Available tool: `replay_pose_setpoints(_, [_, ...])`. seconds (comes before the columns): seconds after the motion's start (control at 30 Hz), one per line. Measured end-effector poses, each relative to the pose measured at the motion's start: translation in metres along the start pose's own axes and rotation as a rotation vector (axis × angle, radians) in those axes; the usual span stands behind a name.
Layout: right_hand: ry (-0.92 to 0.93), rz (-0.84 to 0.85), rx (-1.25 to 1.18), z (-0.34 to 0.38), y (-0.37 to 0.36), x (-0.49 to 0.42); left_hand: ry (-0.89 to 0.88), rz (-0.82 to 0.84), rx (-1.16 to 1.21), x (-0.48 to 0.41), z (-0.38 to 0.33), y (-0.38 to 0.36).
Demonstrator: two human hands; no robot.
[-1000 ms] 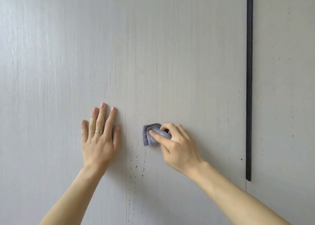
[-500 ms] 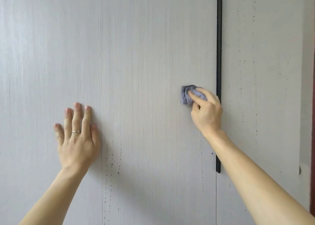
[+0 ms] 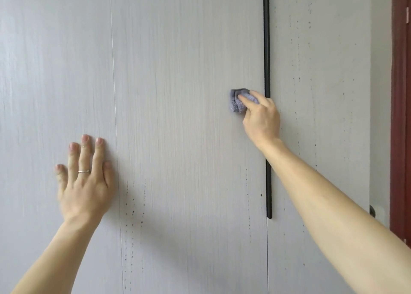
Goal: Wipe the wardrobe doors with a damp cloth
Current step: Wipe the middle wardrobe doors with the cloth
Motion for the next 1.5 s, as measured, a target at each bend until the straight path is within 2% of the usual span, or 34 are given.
replay_pose_setpoints(0.1, [0.028, -0.082, 0.007, -0.013, -0.004, 0.028, -0.02, 0.015, 0.026, 0.001, 0.002, 0.002])
replay_pose_setpoints(0.23, [0.0, -0.171, -0.078, -0.025, -0.017, 0.115, -0.003, 0.02, 0.041, 0.001, -0.001, 0.004])
replay_pose_setpoints(0.43, [0.033, -0.067, -0.154, -0.029, -0.032, 0.255, 0.004, 0.068, 0.053, 0.008, 0.002, 0.002])
replay_pose_setpoints(0.7, [-0.043, -0.066, -0.205, -0.032, -0.028, 0.19, -0.039, 0.164, 0.029, 0.066, 0.03, -0.018])
replay_pose_setpoints(0.83, [-0.086, -0.099, -0.164, -0.036, -0.038, 0.246, 0.027, 0.222, 0.041, 0.111, 0.046, -0.04])
replay_pose_setpoints(1.0, [-0.152, -0.013, -0.161, -0.032, -0.049, 0.31, 0.05, 0.237, 0.054, 0.127, 0.052, -0.049])
replay_pose_setpoints(1.27, [-0.191, -0.103, -0.24, -0.04, -0.035, 0.218, 0.005, 0.25, 0.03, 0.127, 0.055, -0.047])
replay_pose_setpoints(1.37, [-0.198, -0.086, -0.209, -0.04, -0.043, 0.262, 0.0, 0.244, 0.032, 0.128, 0.056, -0.046])
replay_pose_setpoints(1.5, [-0.221, 0.036, -0.186, -0.032, -0.048, 0.351, -0.028, 0.258, 0.024, 0.129, 0.056, -0.044])
Point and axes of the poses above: each hand's wrist, its own x-axis away from the middle knuckle, its own y-axis out of the back of the hand, z = x × y, the point moved 7 cm from there along -x, towards the middle knuckle, and after that the axes turned 7 degrees about -x, right-handed, at the moved point
